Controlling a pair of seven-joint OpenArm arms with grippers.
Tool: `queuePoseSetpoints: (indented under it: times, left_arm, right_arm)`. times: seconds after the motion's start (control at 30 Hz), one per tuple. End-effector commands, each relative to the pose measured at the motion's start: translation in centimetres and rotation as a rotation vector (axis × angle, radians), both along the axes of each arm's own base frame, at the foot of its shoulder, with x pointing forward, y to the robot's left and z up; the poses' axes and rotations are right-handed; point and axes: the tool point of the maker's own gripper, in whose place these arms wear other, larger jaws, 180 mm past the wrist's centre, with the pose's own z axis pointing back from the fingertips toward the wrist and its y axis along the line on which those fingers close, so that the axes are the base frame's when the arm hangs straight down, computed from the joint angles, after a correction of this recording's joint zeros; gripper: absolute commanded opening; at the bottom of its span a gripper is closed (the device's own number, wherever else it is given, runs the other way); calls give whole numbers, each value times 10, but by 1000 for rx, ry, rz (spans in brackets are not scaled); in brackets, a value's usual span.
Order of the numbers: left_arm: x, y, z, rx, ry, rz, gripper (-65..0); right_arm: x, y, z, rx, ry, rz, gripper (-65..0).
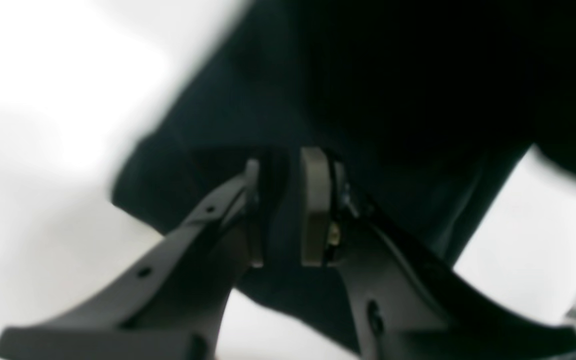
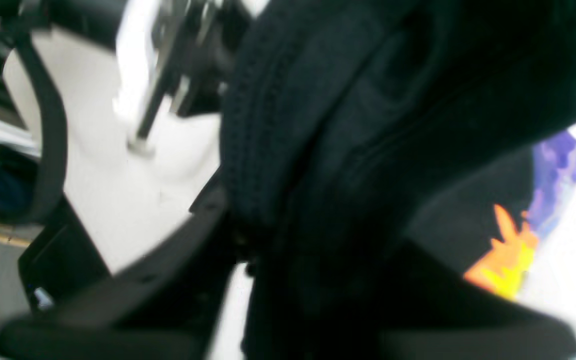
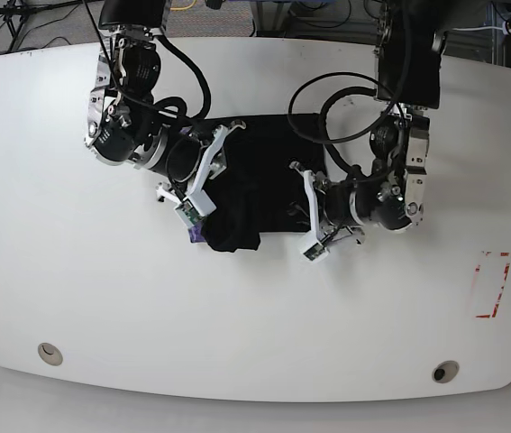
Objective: Fold the T-shirt properly
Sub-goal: 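Fold the strip end over toward the left gripper with the right gripper, then regrasp the folded bundle's edges with both grippers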
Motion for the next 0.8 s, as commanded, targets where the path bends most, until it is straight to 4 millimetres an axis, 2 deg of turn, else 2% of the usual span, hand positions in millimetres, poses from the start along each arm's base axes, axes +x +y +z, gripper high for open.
queuePoseSetpoints:
  times: [0.0,0.03,0.13,0.3,0.47,0.5,0.63,0.77]
  left_arm:
    - [17,19,21,-46,-54,58,-544]
    - [21,28,24,-59,-58,84,-544]
    - [25,42,29,-89,-62,121,-543]
    - [31,80,38,-104,-80,192,-543]
    - [37,127,49,-94,-110,275,-543]
    - [37,132,50,-93,-113,283,-543]
    - [39,170,60,-60,-139,337,-543]
    - [38,186,63,-22,-146,343,-543]
  right_arm:
    - [3,13,16,43,-50,28,-406]
    - [1,18,17,46,-52,42,-347]
    - [1,23,18,55,-54,54,-224]
    - [4,38,21,105,-51,41,-82]
    - [8,40,23,96,-62,30,-67]
    - [8,40,24,94,-65,30,-67]
    - [9,29,27,61,-93,25,-67]
    - [10,21,27,28,-107,27,-67]
